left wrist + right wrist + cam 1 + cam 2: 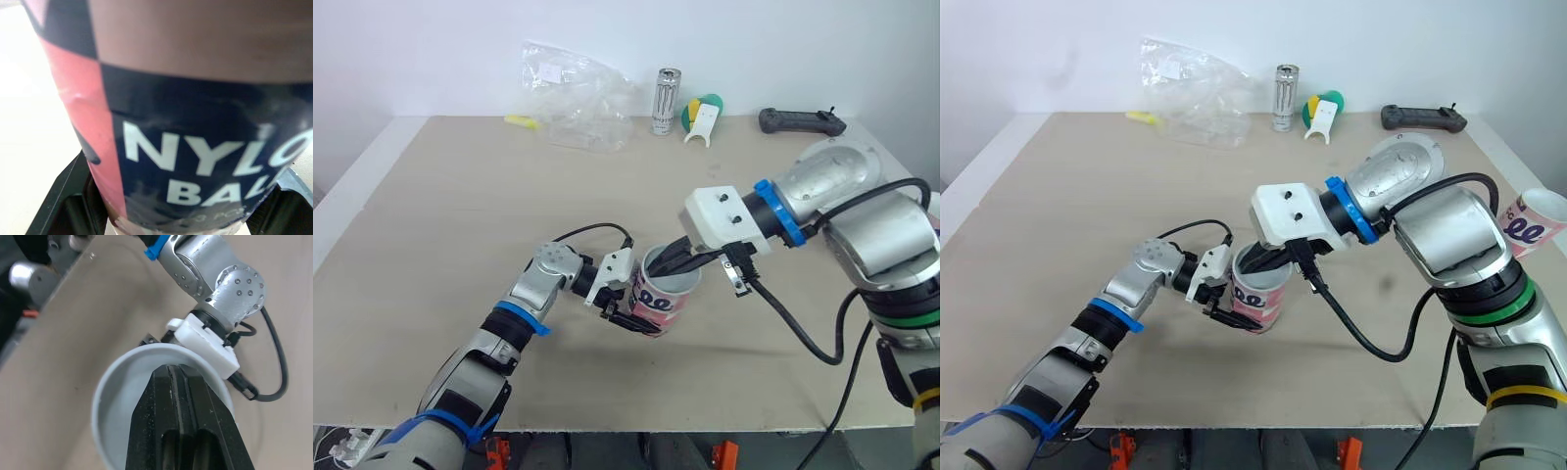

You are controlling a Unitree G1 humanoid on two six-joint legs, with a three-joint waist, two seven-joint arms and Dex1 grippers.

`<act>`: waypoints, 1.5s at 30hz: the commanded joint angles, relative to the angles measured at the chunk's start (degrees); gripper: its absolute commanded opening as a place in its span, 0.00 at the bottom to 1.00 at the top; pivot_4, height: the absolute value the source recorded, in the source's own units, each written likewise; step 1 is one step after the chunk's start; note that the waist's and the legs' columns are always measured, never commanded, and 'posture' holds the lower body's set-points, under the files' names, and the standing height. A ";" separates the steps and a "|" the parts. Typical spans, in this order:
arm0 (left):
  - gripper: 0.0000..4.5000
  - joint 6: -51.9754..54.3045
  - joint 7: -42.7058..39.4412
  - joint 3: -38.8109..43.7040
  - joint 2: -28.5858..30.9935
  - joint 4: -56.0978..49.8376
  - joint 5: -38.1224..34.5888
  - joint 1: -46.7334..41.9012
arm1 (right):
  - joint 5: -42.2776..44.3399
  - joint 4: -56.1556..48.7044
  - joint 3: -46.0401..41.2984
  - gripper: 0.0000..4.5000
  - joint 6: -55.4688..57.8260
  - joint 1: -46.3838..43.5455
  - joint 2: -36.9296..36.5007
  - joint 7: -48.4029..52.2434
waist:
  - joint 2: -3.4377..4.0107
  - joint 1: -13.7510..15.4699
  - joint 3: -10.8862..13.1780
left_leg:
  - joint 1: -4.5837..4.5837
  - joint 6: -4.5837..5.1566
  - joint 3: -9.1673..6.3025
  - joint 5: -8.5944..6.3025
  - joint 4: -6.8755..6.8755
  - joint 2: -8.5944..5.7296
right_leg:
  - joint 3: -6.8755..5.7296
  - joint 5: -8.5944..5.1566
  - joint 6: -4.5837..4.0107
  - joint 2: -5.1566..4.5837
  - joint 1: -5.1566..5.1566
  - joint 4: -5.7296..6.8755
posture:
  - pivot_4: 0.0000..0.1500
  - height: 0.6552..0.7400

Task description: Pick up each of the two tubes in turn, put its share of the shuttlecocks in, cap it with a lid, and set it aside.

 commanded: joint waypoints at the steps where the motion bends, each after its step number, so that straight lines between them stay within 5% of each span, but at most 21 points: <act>1: 0.71 0.97 -0.15 -1.80 2.61 2.65 4.07 1.68 | -3.21 0.06 3.76 0.01 -1.93 0.44 0.23 1.78 | -0.01 0.00 -0.01 | 0.03 0.00 0.00 0.00 0.00 0.01 | 0.00 0.01 0.00 0.00 0.02 0.00 | 1.00 1.00; 8: 0.71 1.41 -0.04 -1.84 2.77 2.05 3.87 1.87 | -10.67 1.71 9.47 0.01 -10.11 2.98 0.27 4.39 | -0.52 0.00 -0.63 | 0.15 0.00 -0.01 0.00 -0.02 0.01 | -0.02 -0.03 -0.01 0.00 0.15 -0.01 | 1.00 1.00; 12: 0.71 1.80 0.29 -1.59 2.66 1.28 3.35 2.30 | -0.50 3.15 -1.15 0.01 -1.87 1.13 4.54 0.40 | -0.85 -0.01 -0.80 | 0.32 -0.01 0.00 -0.01 -0.04 0.05 | -0.03 -0.01 -0.06 0.00 0.26 -0.01 | 1.00 1.00; 15: 0.71 2.03 0.22 -1.42 2.82 0.75 3.14 2.83 | 6.37 1.73 -8.67 0.21 5.99 0.55 3.40 -0.68 | -0.60 0.02 -0.58 | 0.25 -0.02 0.00 0.02 -0.04 0.05 | -0.02 0.11 -0.11 0.00 0.17 0.00 | 1.00 1.00; 22: 0.71 1.65 -0.39 -1.39 2.78 0.90 3.04 2.88 | 18.69 -6.49 -22.45 0.96 15.24 8.84 -5.89 -2.37 | -0.47 0.77 -0.51 | -0.06 0.01 -0.05 -0.21 -0.06 -0.03 | -0.06 -0.18 -0.23 -0.06 0.07 -0.06 | 1.00 1.00; 23: 0.71 1.55 -0.50 -1.35 2.67 1.07 2.99 2.72 | 20.05 -7.40 -24.05 0.99 16.41 9.92 -6.66 -3.35 | -0.46 0.77 -0.51 | -0.06 0.06 -0.06 -0.24 -0.09 -0.04 | -0.06 -0.20 -0.27 -0.07 0.07 -0.06 | 1.00 1.00; 30: 0.71 2.35 0.21 0.98 1.00 1.85 0.83 1.48 | 25.65 -14.62 -34.68 0.99 21.77 22.92 -9.35 -13.45 | -0.49 1.14 -0.49 | -0.06 0.09 -0.04 -0.26 -0.05 -0.07 | -0.06 -0.30 -0.03 -0.09 0.08 -0.08 | 1.00 1.00; 34: 0.98 4.06 -5.41 1.07 2.23 -3.27 -2.29 2.11 | 23.71 -20.66 -36.86 1.00 20.24 34.47 -7.85 -21.05 | -0.44 1.25 -0.40 | -0.14 0.09 -0.03 -0.26 -0.04 -0.08 | -0.03 -0.29 0.00 -0.10 0.00 -0.09 | 1.00 1.00; 40: 0.98 3.04 -3.96 7.07 1.41 -3.40 -6.20 0.76 | 20.52 -22.96 -35.31 1.00 16.08 41.36 -7.90 -25.76 | -0.18 2.29 -0.06 | -0.42 0.07 -0.03 -0.24 0.00 -0.15 | -0.06 -0.33 0.08 -0.17 -0.18 -0.09 | 1.00 1.00; 45: 0.98 -0.49 -8.39 6.20 10.19 -7.22 -6.13 4.25 | 21.55 -23.32 -37.09 1.00 15.25 45.17 -8.75 -26.31 | -0.15 2.48 -0.05 | -0.62 0.07 -0.03 -0.24 -0.01 -0.15 | -0.04 -0.25 -0.13 -0.18 -0.41 -0.09 | 1.00 1.00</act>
